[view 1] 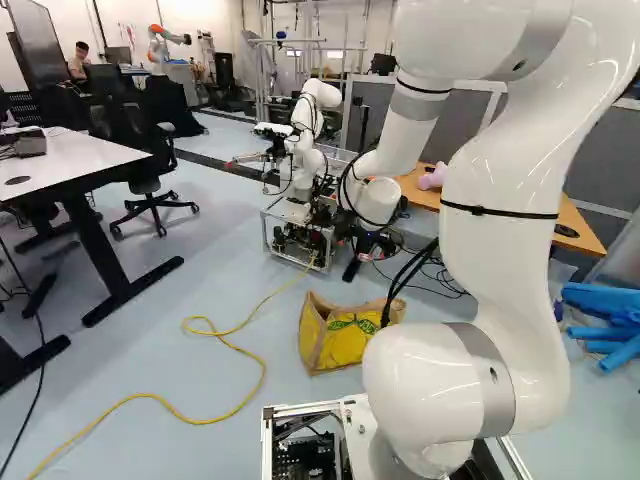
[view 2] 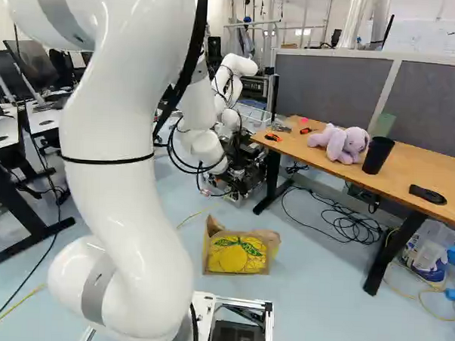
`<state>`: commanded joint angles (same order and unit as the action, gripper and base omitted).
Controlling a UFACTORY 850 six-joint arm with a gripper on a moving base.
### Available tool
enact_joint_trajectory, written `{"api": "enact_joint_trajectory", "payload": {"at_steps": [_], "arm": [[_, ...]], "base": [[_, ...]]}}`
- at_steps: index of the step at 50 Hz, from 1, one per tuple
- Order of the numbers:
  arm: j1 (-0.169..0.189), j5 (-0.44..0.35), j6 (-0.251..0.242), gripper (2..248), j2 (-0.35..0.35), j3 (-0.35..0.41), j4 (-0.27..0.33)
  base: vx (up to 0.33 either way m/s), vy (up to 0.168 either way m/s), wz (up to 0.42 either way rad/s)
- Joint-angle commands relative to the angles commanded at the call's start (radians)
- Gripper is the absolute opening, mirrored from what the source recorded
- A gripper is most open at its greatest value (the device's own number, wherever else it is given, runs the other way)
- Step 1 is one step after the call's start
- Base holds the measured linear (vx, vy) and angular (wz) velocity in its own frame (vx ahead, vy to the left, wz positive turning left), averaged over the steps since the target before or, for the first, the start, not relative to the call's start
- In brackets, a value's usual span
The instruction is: Pick up the bag on the ground and place it on the table
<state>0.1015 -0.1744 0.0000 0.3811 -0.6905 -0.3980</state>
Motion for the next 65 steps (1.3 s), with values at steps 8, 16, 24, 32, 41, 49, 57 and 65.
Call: {"api": "enact_joint_trajectory", "payload": {"at_steps": [8,16,24,32,41,49,57,65], "arm": [[0.011,0.0,0.0,247,0.059,-0.052,0.0],[0.022,0.0,0.0,247,0.116,-0.104,0.0],[0.032,0.0,0.0,247,0.164,-0.146,0.0],[0.037,0.0,0.0,247,0.198,-0.167,0.0],[0.039,0.0,0.0,247,0.232,-0.185,0.0],[0.039,0.0,0.0,247,0.262,-0.201,0.0],[0.039,0.0,0.0,247,0.292,-0.217,0.0],[0.039,0.0,0.0,247,0.322,-0.233,0.0]], "base": [[0.0,0.0,0.0],[0.0,0.0,0.0],[0.0,0.0,0.0],[0.0,0.0,0.0],[0.0,0.0,0.0],[0.0,0.0,0.0],[0.0,0.0,0.0],[0.0,0.0,0.0]]}}
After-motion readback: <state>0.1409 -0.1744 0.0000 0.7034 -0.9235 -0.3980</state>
